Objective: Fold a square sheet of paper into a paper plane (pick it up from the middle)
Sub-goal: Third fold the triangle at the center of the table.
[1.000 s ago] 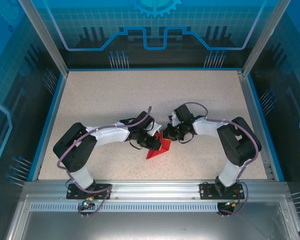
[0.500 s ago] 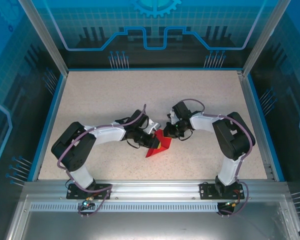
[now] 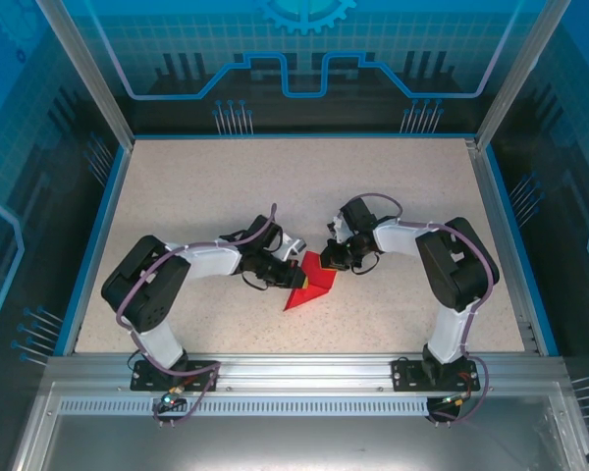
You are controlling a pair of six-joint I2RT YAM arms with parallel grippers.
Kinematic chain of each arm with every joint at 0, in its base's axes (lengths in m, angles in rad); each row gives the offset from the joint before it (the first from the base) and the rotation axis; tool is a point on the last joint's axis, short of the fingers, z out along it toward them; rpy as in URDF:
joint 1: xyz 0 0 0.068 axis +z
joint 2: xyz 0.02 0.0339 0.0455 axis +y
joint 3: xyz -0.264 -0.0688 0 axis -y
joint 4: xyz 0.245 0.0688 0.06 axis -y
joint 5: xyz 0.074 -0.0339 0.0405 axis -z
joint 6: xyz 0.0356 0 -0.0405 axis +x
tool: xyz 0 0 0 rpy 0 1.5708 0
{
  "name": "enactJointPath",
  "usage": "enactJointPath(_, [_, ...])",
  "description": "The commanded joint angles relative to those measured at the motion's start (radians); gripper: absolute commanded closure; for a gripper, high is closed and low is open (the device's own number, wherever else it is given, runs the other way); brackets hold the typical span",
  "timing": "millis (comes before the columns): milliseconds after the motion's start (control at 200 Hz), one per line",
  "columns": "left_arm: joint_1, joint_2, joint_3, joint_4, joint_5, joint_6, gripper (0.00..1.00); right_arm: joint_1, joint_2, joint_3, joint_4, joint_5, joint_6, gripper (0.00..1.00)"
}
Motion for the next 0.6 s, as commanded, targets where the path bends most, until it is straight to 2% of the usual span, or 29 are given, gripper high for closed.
enactJointPath(0, [0.000,0.025,0.021,-0.003,-0.007,0.028,0.91,-0.007,0.030,0.018,-0.044,-0.006,-0.013,0.92])
enactJointPath(595, [0.004,0.070,0.056,-0.039,-0.034,0.085,0.91,-0.006,0.039,0.016,-0.038,-0.004,-0.001,0.92])
